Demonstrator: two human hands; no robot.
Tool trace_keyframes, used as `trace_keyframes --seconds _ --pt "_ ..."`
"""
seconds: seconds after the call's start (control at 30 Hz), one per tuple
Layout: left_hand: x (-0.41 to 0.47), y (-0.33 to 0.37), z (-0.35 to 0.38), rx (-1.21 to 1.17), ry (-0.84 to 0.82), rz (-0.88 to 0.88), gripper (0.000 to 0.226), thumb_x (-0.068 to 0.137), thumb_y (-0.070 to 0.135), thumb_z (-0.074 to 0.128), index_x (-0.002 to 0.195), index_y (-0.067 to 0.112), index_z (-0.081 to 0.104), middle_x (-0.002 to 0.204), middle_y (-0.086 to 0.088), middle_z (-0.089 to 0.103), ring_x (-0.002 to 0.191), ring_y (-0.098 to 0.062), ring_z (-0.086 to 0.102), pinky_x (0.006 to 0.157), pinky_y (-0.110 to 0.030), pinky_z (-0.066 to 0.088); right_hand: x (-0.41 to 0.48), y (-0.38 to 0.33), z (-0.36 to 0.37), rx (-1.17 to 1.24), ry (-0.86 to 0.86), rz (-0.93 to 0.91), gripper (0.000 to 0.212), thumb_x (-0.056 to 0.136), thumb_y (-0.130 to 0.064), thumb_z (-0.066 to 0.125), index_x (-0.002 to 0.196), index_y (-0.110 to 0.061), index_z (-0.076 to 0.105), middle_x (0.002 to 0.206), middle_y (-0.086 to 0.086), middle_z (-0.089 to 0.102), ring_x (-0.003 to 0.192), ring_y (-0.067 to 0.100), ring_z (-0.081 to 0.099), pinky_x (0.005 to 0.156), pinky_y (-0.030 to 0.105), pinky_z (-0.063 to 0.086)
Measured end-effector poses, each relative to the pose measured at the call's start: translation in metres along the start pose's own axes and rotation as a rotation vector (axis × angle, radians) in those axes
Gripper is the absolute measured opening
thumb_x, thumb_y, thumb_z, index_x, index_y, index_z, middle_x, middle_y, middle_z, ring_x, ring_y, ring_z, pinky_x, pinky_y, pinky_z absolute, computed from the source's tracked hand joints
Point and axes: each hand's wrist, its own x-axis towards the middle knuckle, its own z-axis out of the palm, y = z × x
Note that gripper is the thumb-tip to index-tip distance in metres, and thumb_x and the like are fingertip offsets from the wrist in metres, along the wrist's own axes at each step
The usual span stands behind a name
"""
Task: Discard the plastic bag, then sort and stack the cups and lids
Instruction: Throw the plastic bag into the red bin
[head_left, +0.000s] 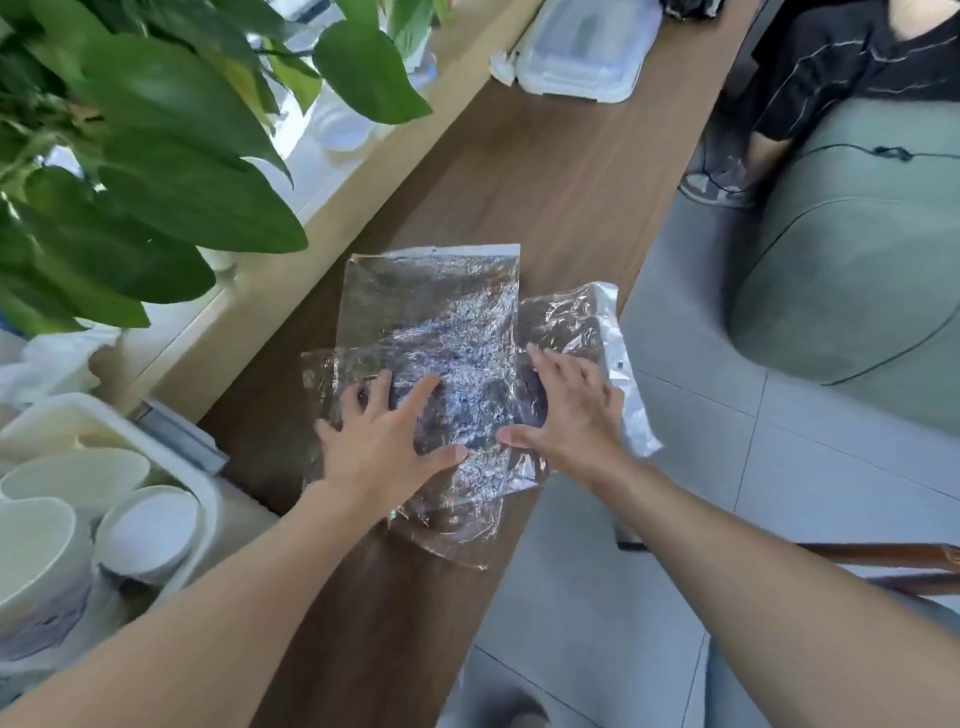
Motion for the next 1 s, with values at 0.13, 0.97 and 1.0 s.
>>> trace_keyframes --seconds 0.13,0.97,1.0 --pt "0.0 -0.009 -0.002 0.006 0.072 -0.007 0.087 0.075 0.084 0.045 0.145 0.056 0.002 0.157 0.0 0.022 0.141 -0.039 0.018 0.105 -0.068 0.025 -0.003 -0.003 0.003 -0.013 0.094 -0.03 0.095 0.073 -0.056 0.07 0.149 -0.035 0.017 0.128 -0.009 0.04 0.122 0.014 0.027 0.088 0.028 0.014" --pt "-0.195 0.252 -0.018 -0.209 0.208 0.731 0.038 0.084 0.031 0.069 0.066 0.024 0.037 0.13 -0.005 0.042 0.11 -0.032 0.045 0.089 -0.046 0.048 -0.347 0.12 -0.137 0.658 0.56 0.491 0.065 0.074 -0.033 0.079 0.13 -0.018 0.05 0.119 -0.008 0.052 0.101 0.009 0.054 0.083 0.018 0.039" --pt "-0.219 0.273 -0.012 -0.197 0.192 0.787 0.041 0.084 0.025 0.068 0.064 0.026 0.032 0.138 -0.004 0.042 0.113 -0.032 0.048 0.089 -0.044 0.048 -0.378 0.126 -0.143 0.644 0.579 0.513 0.065 0.072 -0.033 0.081 0.126 -0.018 0.05 0.12 -0.007 0.052 0.103 0.011 0.053 0.083 0.018 0.04"
